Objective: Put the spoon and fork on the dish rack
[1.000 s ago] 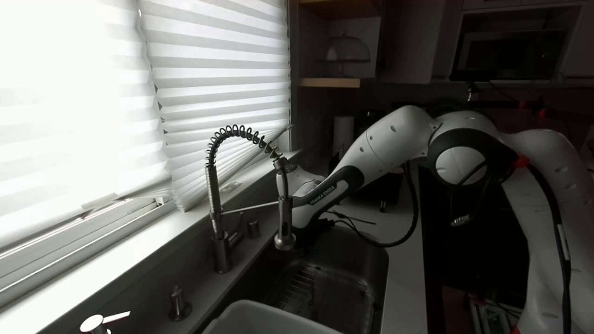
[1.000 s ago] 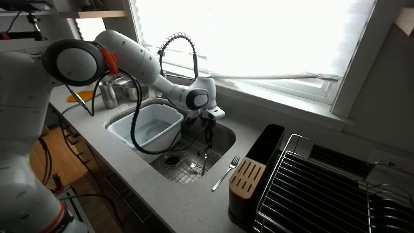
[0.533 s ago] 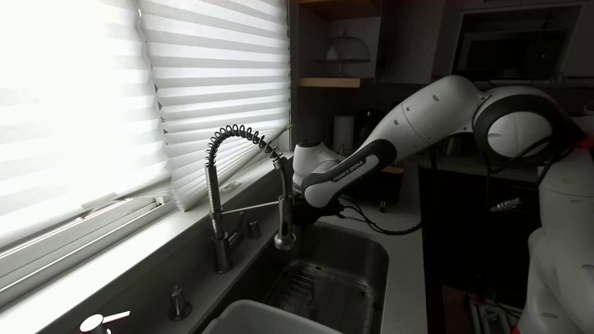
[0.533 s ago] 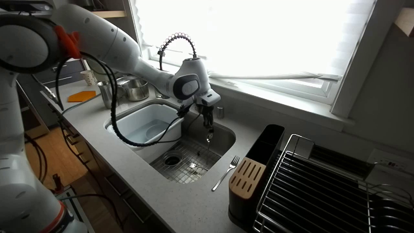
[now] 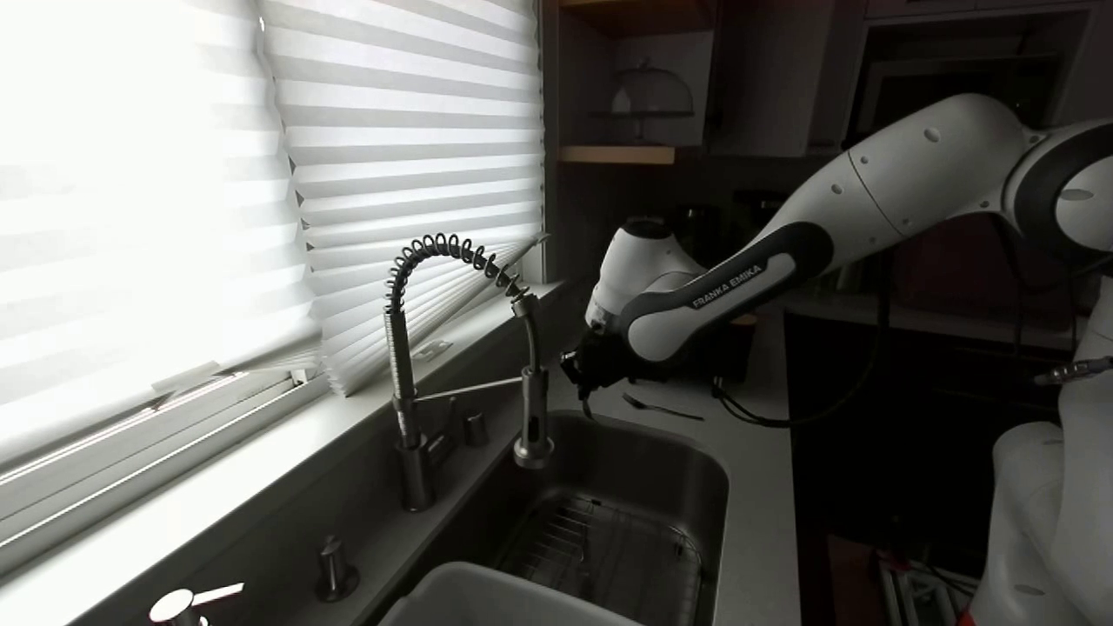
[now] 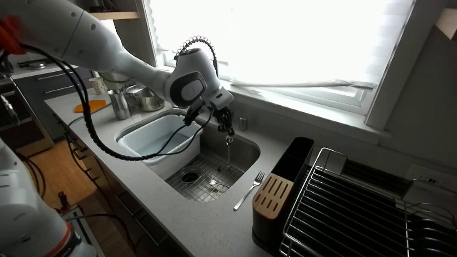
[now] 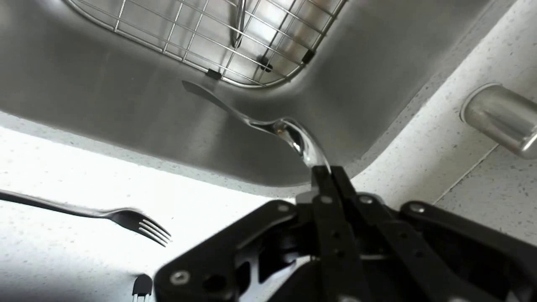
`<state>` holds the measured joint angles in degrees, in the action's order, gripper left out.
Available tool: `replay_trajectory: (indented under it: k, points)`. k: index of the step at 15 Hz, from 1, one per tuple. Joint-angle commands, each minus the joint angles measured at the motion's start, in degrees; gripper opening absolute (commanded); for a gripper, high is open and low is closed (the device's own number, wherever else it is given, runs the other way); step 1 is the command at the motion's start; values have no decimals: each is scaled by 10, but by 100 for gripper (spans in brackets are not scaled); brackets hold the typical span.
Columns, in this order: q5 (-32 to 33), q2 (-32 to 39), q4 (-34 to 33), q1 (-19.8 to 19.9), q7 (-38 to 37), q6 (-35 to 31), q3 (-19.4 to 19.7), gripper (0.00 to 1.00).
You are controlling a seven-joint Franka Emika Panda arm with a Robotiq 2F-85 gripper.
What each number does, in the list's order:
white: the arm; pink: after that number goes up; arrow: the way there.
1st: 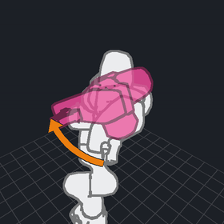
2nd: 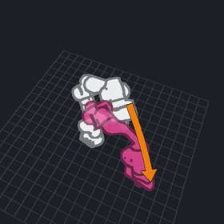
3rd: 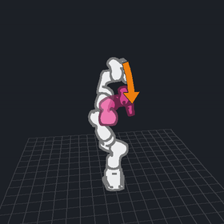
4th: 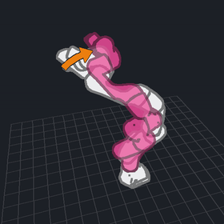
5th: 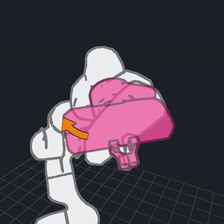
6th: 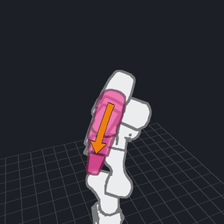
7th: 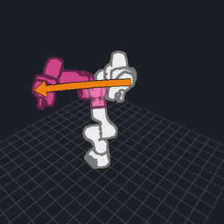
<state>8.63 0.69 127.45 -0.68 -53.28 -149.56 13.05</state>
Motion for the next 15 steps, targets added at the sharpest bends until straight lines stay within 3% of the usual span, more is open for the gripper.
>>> replay_trajectory:
  k: [1,8,15]
  points:
    - [-1,-1,1,25,1,0,-25,3]
    - [-61,-48,-8,48,-5,-4,-38,1]
    - [-50,-123,-5,126,-81,-90,-37,1]
